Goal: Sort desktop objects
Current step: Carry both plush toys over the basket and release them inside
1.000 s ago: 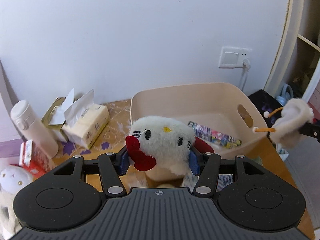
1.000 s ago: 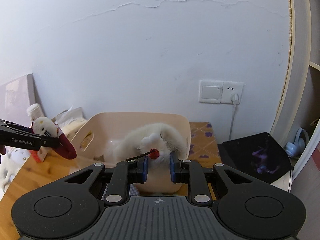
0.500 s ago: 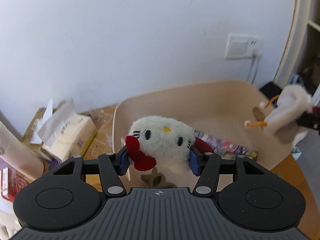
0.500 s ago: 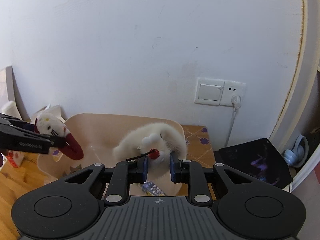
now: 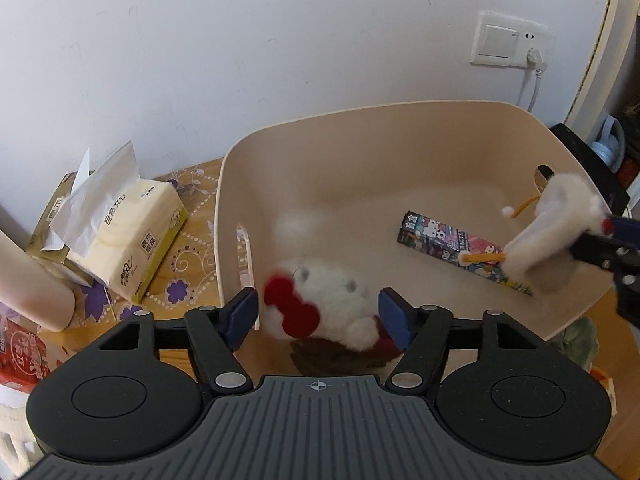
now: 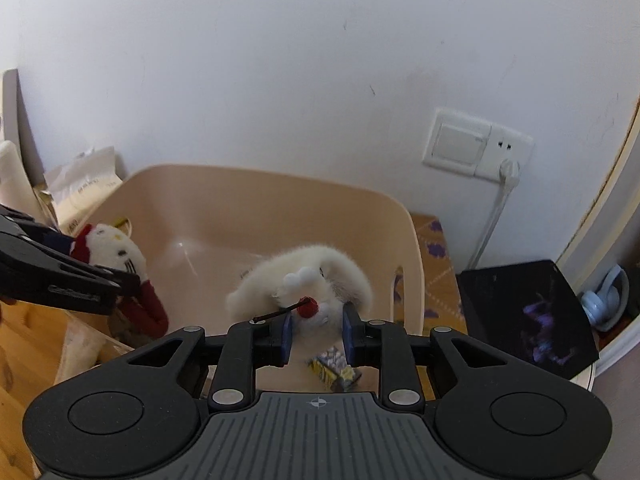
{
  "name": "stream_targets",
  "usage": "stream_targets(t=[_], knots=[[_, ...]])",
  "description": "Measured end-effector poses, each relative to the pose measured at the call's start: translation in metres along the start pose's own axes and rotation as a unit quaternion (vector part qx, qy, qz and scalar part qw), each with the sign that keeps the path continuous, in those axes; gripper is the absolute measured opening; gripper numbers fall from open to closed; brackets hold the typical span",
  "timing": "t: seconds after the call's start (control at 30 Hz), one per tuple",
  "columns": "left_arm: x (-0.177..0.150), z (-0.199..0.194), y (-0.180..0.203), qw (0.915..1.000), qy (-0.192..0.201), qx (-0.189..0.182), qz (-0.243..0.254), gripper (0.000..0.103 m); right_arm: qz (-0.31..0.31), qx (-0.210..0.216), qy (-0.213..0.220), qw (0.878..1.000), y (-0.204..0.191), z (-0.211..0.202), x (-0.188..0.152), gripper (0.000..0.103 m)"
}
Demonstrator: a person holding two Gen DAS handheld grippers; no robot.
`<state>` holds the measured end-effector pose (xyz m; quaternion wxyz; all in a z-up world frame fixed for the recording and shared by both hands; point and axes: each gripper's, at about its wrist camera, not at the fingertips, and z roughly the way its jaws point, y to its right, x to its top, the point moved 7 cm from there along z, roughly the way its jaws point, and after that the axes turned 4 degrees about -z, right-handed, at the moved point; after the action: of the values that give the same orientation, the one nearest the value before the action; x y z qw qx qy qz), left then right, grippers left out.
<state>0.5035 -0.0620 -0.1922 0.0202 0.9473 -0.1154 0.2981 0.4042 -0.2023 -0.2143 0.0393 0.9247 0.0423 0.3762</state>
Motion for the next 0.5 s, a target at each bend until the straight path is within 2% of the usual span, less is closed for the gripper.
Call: stream_targets(t=[0.03,0.07,0.1,0.17,0.2,0.27,0.5], knots=[[0.0,-0.001,-0.001,1.0,0.002,0.001,-0.003,0.072,0.004,0.002,-0.005,1.0,0.001,0.002,-0.001,0.029],[0.001,-0.002,0.0,1.0,0.002,0.0,-0.005,0.073,0.006,0.004,-0.009,1.0,0.001,0.004,-0.002,0.04],[0.002,-0.002,0.0,1.0,0.001,-0.001,-0.006,0.074,0.007,0.004,-0.012,1.0,0.002,0.005,-0.002,0.045],[0.002,-0.005,0.002,1.0,0.002,-0.001,-0.004,0.075,0.006,0.003,-0.013,1.0,0.002,0.005,-0.002,0.05],[0.002,-0.007,0.003,1.0,0.005,0.0,-0.002,0.075,0.006,0.0,-0.012,1.0,0.002,0.004,-0.002,0.059],[0.002,-0.012,0.005,0.9999,0.011,-0.001,0.003,0.075,0.008,-0.007,-0.001,1.0,0.002,-0.001,-0.001,0.071],[0.001,-0.038,0.011,0.9991,0.041,-0.005,-0.004,0.078,0.015,-0.008,0.027,0.999,0.003,-0.03,-0.005,0.093]])
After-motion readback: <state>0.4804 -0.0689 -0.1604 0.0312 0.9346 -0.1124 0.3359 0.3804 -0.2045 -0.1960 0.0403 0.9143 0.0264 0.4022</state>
